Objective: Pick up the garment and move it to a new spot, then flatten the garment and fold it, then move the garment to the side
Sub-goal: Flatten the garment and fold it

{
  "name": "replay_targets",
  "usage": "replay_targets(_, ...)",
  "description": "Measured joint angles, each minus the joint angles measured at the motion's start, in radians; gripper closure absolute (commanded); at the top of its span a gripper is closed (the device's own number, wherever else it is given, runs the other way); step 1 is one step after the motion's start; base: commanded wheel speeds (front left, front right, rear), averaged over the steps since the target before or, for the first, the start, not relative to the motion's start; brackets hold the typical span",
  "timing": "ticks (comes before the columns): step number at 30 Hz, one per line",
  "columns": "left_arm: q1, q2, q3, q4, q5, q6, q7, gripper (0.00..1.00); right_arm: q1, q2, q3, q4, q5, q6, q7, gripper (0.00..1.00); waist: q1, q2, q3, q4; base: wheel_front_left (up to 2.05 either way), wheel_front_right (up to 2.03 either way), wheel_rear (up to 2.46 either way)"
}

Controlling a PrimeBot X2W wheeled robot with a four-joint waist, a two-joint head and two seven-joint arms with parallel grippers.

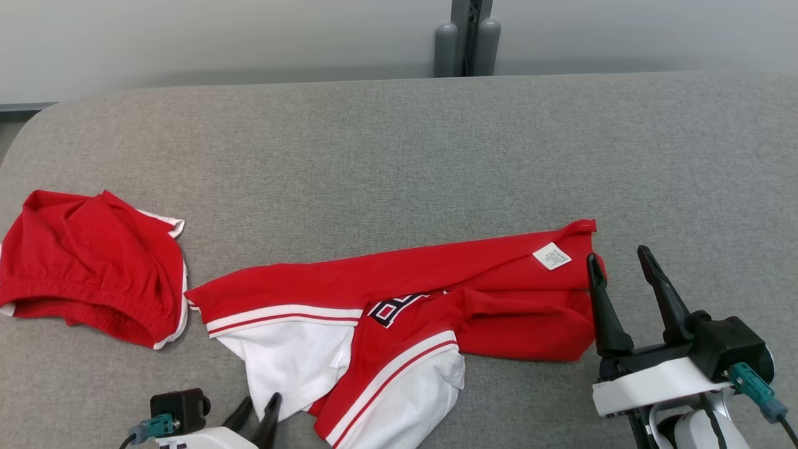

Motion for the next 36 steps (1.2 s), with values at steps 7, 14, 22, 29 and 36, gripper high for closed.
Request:
replay_targets(7, -0.014, 0.005, -0.011, 0.009, 0.04, -0.006, -0.052, 1.0, -0.002, 0.0, -0.003, 0.001, 0.002, 0.0, 0.0, 0.0, 0.0, 0.0, -0.006, -0.011, 0.0, 0.0, 0.0)
replay_targets(14, -0.041, 0.03, 0.023, -0.08, 0.076, 0.016, -0.123, 1.0, 0.0, 0.0, -0.006, 0.006, 0.003, 0.0, 0.0, 0.0, 0.0, 0.0, -0.021, -0.008, 0.0, 0.0, 0.0)
replay_targets(22, -0.089, 0.059, 0.054, -0.188, 0.079, 0.02, -0.133, 1.0, -0.014, 0.0, -0.018, 0.075, 0.082, 0.0, 0.0, 0.0, 0.0, 0.0, -0.024, -0.012, 0.0, 0.0, 0.0)
replay_targets(29, -0.118, 0.084, 0.059, -0.249, 0.097, 0.036, -0.11, 1.0, -0.177, -0.032, 0.006, 0.338, 0.131, 0.0, 0.0, 0.0, 0.0, 0.0, 0.016, -0.021, 0.0, 0.0, 0.0)
replay_targets(36, -0.134, 0.088, 0.047, -0.274, 0.11, 0.046, -0.09, 1.0, -0.403, -0.105, 0.149, 0.613, 0.271, 0.001, 0.027, 0.0, 0.0, 0.0, 0.052, -0.011, 0.0, 0.0, 0.0)
